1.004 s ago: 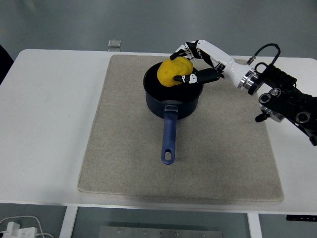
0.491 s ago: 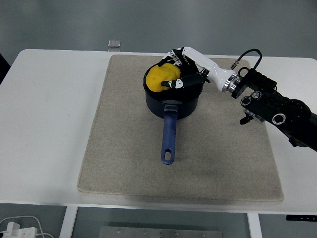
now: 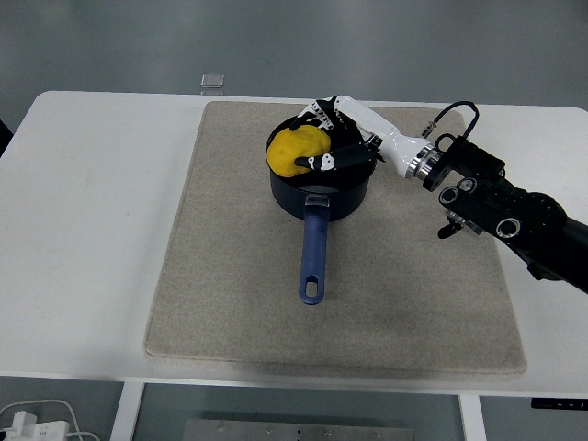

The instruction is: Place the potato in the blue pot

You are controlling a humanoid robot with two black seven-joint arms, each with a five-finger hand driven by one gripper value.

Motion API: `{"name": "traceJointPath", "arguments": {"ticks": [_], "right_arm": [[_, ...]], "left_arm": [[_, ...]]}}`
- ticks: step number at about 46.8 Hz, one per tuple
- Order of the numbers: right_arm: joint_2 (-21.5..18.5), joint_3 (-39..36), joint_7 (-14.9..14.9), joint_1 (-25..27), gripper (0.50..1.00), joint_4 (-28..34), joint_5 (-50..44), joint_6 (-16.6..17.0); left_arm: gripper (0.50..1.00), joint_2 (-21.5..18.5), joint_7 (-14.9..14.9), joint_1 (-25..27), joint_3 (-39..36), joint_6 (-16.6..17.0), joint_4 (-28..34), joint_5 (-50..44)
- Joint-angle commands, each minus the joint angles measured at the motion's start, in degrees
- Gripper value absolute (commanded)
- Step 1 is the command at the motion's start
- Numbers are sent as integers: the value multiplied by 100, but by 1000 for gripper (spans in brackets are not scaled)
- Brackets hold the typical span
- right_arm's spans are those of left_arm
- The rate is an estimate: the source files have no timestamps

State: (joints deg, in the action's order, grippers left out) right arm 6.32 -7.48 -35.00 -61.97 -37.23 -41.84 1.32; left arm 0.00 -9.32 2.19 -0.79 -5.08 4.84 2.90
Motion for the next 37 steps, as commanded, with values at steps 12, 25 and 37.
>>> {"name": "traceJointPath", "arguments": {"ticks": [12,25,37], "right_arm": [[27,0,0,-8,907,-3,9,53],[62,-17,0,-8,926,-3,10,53],[308,-237,0,-34,926,-3,290,61]], "left_arm": [[996,0,0,0,0,7,-9,-9],[996,0,0,-8,0,7,-9,-9],[996,0,0,0,0,7,-9,0]]}}
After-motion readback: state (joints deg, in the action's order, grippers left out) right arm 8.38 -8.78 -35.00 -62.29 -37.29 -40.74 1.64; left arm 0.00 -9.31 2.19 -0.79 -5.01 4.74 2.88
